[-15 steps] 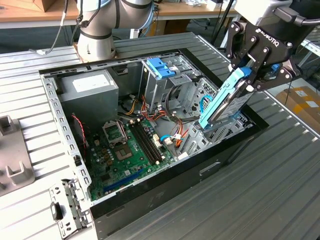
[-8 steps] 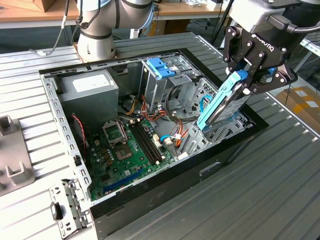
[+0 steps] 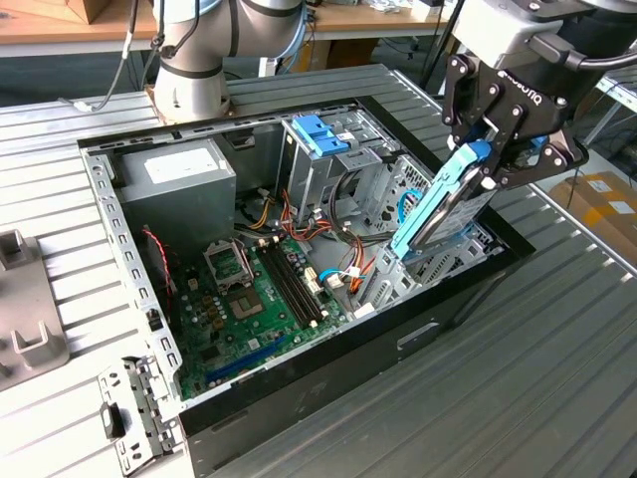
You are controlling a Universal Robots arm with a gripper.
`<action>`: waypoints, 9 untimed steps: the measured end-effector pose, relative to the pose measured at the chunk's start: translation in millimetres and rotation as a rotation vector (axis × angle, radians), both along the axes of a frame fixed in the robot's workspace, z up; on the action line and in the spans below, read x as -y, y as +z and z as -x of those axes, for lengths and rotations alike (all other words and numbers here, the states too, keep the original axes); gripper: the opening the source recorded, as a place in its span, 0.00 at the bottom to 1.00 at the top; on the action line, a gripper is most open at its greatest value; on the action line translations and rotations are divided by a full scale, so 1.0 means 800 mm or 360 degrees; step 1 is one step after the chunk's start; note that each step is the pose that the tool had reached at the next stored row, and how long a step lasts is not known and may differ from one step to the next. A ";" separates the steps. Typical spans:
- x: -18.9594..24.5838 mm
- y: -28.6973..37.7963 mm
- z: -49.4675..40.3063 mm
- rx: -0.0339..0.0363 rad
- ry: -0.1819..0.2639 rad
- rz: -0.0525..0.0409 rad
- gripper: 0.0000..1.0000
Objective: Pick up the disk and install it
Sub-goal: 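Insert the disk into the insertion slot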
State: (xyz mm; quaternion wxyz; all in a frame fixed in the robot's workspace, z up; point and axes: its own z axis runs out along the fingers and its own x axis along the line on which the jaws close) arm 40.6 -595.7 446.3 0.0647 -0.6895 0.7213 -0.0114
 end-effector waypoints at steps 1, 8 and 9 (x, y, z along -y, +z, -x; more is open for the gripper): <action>-0.0006 -0.0001 0.000 0.0000 0.0000 0.0000 0.37; -0.0033 -0.0008 0.000 0.0000 0.0000 0.0000 0.37; -0.0034 -0.0008 0.000 0.0000 0.0000 -0.0001 0.37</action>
